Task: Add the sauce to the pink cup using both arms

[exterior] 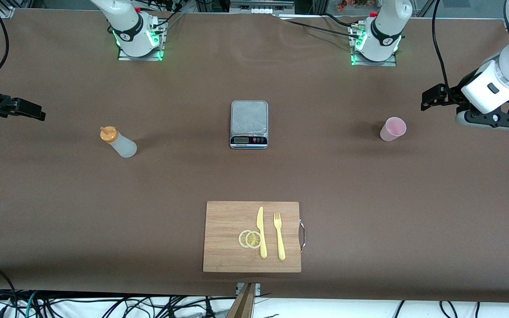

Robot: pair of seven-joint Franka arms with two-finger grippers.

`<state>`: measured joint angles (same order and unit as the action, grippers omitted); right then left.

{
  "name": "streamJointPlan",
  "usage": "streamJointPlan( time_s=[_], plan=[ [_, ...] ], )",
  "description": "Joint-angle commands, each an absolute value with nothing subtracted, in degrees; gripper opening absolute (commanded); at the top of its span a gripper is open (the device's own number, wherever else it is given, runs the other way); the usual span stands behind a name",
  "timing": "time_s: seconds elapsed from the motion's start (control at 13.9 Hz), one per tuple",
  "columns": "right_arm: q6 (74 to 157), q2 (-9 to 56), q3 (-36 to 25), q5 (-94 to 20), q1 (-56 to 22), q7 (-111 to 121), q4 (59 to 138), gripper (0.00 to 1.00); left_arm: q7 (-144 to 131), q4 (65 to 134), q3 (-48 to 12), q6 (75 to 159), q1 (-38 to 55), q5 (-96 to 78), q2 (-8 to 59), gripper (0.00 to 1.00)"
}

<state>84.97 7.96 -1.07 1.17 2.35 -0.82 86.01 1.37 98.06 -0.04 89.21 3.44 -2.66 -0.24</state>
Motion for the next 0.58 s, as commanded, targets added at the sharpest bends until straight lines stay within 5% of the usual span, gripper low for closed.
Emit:
streamJointPlan(
  time_s=[0.0,0.5],
  plan=[
    [84.64,8.70,-0.88,1.32,2.81,0.26,84.46,1.00,1.58,97.65,-0.18,88.42,3.25,-3.34,-0.18,1.00],
    [84.64,8.70,-0.88,1.32,2.81,0.26,84.46,1.00,1.93,98.17,0.00,87.28,3.08,-3.25,-0.18,1.00]
  ],
)
